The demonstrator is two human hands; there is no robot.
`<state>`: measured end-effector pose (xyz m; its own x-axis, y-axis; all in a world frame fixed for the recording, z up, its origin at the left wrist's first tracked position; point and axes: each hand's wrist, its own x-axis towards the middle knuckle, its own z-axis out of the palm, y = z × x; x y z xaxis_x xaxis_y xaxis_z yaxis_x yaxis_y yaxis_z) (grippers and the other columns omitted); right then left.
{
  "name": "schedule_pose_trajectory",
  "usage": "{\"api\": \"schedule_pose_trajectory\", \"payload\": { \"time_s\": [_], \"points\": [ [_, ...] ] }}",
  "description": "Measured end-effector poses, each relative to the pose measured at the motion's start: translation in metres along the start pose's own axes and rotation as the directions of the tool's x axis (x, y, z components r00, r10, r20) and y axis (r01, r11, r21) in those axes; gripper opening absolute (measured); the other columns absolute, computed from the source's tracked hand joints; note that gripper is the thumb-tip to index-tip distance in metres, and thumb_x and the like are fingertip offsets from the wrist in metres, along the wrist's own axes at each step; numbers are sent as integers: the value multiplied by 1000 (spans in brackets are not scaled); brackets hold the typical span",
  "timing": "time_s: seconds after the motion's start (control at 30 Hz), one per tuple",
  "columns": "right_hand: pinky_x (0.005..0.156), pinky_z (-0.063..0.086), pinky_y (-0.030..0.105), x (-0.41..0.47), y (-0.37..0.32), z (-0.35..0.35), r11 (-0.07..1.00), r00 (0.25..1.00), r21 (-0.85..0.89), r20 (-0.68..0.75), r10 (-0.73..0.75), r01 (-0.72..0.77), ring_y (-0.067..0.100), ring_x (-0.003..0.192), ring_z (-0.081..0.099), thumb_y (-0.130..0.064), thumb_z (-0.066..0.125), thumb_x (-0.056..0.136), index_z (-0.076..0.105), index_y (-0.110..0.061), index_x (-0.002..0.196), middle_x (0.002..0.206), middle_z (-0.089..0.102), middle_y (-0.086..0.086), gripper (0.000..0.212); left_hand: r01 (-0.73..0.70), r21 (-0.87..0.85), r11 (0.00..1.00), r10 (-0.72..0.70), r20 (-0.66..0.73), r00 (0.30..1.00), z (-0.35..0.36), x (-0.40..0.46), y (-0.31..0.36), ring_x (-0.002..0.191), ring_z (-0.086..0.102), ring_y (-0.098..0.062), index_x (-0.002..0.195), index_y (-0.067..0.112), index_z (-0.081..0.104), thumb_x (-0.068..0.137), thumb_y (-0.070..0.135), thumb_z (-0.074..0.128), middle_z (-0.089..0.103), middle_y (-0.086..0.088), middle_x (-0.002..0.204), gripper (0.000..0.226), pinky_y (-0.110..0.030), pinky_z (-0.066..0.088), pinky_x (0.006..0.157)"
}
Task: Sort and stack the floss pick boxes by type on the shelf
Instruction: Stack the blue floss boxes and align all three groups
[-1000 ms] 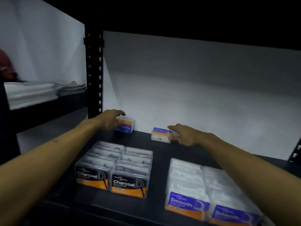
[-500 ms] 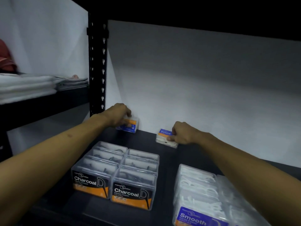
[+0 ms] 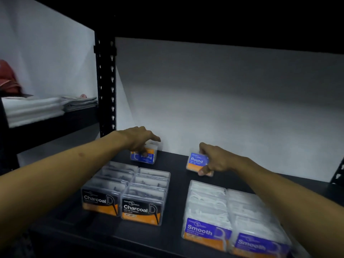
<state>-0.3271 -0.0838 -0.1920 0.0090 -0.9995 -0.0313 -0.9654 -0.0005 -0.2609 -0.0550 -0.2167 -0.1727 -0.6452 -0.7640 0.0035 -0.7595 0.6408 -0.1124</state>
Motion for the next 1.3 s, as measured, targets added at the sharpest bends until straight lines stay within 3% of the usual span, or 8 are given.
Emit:
{"api": "schedule_pose_trajectory", "payload": {
  "time_s": [0.13, 0.27, 0.43, 0.6, 0.8, 0.93, 1.03, 1.3],
  "points": [
    [60, 52, 31, -36, 30, -4, 999, 999, 6, 0, 52, -52, 21, 55, 60, -8, 88, 68, 43, -14, 104, 86, 72, 18, 57, 6, -2, 1000, -6, 29, 1000, -6, 2, 24, 107, 59, -25, 133, 26, 56, 84, 32, 76, 59, -7, 125, 53, -36, 50, 92],
    [58, 52, 26, -74, 69, -16, 987, 992, -96, -36, 123, -126, 24, 65, 69, -16, 92, 61, 53, -17, 98, 87, 73, 11, 54, -6, -72, 997, 7, 23, 1000, -11, 7, 56, 102, 60, -23, 122, 19, 57, 81, 31, 79, 61, -7, 123, 48, -35, 52, 88],
    [59, 52, 26, -117, 105, -27, 965, 971, -108, -14, 238, -238, 12, 53, 58, -13, 91, 64, 51, -18, 101, 80, 66, 0, 54, -123, -282, 952, 103, -84, 991, -27, 15, 101, 83, 60, -23, 146, 36, 29, 87, 23, 73, 64, -9, 103, 74, -35, 50, 80],
    [84, 53, 32, -133, 121, -26, 963, 968, -101, -1, 251, -250, 22, 93, 67, -28, 84, 76, 48, -23, 123, 114, 66, 5, 60, -280, -419, 864, 200, -225, 954, -43, 14, 145, 106, 61, -23, 155, 46, 9, 96, 22, 61, 47, -3, 146, 82, -31, 50, 90],
    [95, 46, 34, -143, 120, -24, 966, 971, -116, 32, 235, -230, 24, 113, 58, -33, 66, 91, 34, -19, 140, 132, 57, 8, 61, -287, -646, 708, 65, -345, 936, -56, 15, 184, 105, 64, -26, 127, 28, 49, 96, 27, 62, 59, -5, 124, 34, -34, 62, 75],
    [96, 49, 34, -143, 123, -22, 966, 969, -85, 27, 246, -243, 21, 111, 59, -33, 69, 90, 33, -22, 141, 132, 57, 6, 63, -259, -679, 687, -12, -367, 930, -62, 11, 200, 101, 62, -18, 116, 20, 49, 88, 31, 72, 58, 0, 113, 37, -21, 53, 69],
    [97, 48, 35, -143, 125, -23, 964, 965, -68, 36, 258, -255, 20, 112, 58, -32, 69, 90, 33, -23, 141, 133, 57, 5, 62, -231, -689, 687, -62, -373, 926, -65, 8, 206, 95, 62, -14, 105, 19, 48, 81, 35, 79, 58, 3, 104, 42, -29, 57, 76],
    [102, 43, 33, -158, 140, -37, 943, 948, -128, 53, 315, -306, 20, 120, 53, -30, 66, 92, 30, -20, 150, 143, 49, 4, 69, -252, -757, 603, 48, -281, 959, -60, 2, 226, 101, 65, -20, 130, 30, 56, 84, 26, 74, 61, -7, 114, 50, -35, 56, 92]
  ]
}}
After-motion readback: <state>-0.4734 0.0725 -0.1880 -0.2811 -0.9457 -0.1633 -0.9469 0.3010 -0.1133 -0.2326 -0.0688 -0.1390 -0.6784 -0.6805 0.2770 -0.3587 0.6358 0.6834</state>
